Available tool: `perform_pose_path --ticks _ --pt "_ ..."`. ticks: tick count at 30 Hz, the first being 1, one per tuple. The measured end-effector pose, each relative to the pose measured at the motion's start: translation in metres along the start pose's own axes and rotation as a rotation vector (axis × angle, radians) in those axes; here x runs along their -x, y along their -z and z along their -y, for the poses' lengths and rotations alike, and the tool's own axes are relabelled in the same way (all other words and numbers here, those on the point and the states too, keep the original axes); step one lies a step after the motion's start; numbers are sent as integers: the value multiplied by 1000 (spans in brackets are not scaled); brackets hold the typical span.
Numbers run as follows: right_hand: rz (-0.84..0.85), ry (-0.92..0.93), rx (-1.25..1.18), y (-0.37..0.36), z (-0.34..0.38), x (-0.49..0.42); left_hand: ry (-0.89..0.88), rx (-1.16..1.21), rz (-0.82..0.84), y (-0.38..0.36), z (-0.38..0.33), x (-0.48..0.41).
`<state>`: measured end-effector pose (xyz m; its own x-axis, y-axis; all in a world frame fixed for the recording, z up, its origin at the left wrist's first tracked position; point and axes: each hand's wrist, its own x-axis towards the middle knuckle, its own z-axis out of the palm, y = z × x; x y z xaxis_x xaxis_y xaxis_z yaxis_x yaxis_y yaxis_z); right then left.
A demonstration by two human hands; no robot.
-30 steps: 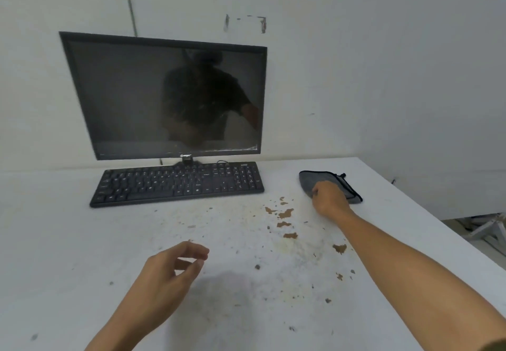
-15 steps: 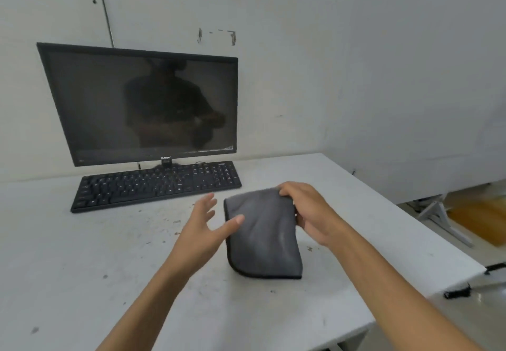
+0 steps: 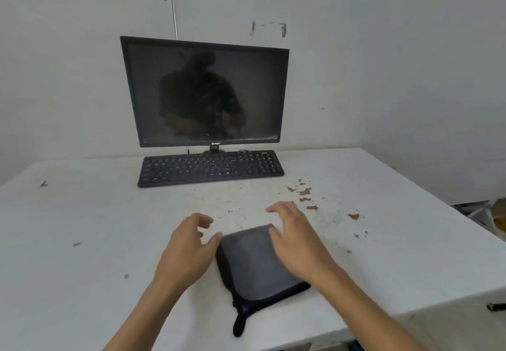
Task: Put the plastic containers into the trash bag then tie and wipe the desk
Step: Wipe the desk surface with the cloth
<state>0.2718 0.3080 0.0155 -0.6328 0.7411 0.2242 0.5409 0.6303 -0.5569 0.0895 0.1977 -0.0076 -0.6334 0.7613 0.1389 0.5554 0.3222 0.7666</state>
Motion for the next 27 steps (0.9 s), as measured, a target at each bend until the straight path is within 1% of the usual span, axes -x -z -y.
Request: perform_pose_path --ticks 1,3,5,7,8,10,14,17,20,23,27 --pt "60 80 27 -7 5 7 -15 -24 -29 2 7 -1" --pt "227 161 90 -23 14 20 -17 -34 -34 3 18 -3" --pt "380 180 196 -41 17 25 -11 -22 -21 -1 30 -1" --pt "468 186 296 -57 14 24 -40 -36 -40 -6 38 3" --pt "485 196 330 -64 14 20 -71 -70 -55 -9 41 5" --pt "483 220 353 -74 14 12 -102 -144 -64 -14 43 6" --pt "446 254 364 -93 19 -18 -103 -256 -41 -21 44 4" --pt "438 246 370 -102 23 -47 -94 -243 -15 -21 46 4" --pt "441 196 382 -102 18 -83 -75 -251 19 -22 47 5" --pt "417 106 393 -92 -7 -112 -73 -317 42 -20 47 7" --pt "405 6 412 -65 -44 -111 -88 -359 71 -19 47 8"
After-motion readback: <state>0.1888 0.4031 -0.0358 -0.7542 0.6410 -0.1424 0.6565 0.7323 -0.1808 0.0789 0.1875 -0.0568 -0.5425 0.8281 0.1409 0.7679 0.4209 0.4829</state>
